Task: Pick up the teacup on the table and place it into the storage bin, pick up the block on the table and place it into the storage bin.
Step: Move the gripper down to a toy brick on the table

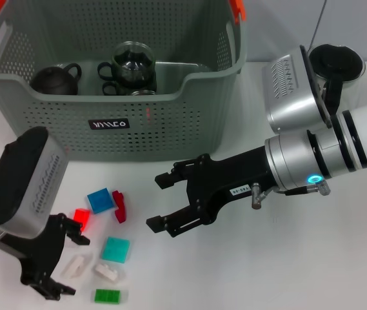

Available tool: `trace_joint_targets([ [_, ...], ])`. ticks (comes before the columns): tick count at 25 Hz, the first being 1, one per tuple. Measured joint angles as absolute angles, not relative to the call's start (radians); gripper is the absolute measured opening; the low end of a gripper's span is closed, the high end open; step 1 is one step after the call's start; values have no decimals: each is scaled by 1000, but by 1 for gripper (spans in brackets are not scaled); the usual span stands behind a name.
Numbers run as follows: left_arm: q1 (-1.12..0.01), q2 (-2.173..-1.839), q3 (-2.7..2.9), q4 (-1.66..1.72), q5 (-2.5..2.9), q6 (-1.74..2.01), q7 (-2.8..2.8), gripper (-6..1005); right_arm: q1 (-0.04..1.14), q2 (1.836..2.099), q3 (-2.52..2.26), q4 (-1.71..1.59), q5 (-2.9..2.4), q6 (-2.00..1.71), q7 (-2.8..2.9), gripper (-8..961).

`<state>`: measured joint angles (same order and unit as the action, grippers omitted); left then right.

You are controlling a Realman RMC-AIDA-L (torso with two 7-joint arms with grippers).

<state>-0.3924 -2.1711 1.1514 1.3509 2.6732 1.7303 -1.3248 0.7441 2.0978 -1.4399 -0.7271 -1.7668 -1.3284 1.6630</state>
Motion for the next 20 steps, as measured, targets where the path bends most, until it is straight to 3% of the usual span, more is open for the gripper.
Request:
trace_joint_targets([
  [20,-402,-2170,1242,1308,2717,1623,-1333,825,736,2108,-1444,-716,-1755,-1316,1703,900],
])
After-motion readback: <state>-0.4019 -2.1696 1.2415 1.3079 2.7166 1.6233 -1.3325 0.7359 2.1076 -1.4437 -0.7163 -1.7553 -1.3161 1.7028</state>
